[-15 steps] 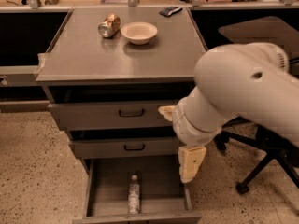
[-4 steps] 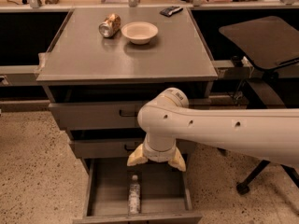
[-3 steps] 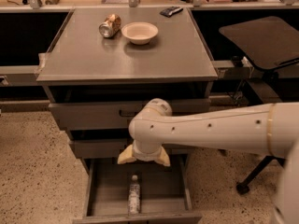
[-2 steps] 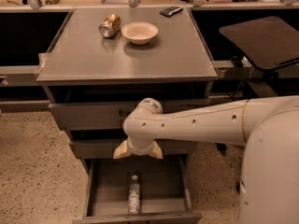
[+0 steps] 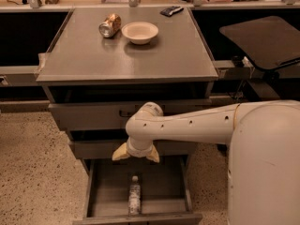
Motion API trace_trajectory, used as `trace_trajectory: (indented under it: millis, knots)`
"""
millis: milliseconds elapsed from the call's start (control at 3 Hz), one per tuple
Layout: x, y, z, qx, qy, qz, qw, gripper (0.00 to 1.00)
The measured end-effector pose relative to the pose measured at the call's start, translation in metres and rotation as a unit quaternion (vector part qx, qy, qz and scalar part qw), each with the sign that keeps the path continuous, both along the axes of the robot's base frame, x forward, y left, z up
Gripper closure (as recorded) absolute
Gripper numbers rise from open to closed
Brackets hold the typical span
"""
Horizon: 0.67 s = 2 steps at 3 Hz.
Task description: Pick blue plastic bottle from bottom drawer and place on counter
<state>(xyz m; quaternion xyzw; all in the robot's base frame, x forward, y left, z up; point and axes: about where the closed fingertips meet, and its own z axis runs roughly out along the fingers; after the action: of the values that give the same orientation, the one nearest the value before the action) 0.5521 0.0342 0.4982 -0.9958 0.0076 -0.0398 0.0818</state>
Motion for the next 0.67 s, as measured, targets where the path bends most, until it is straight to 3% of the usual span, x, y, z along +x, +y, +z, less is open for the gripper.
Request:
trace_trajectory:
  millis: [333, 667]
  knots:
    - [-0.002, 0.016, -0.074, 0.013, 0.047, -0.001, 0.9988, 0.0]
    - [-0.012, 0.023, -0.139, 0.014, 0.06, -0.001, 0.9981, 0.0]
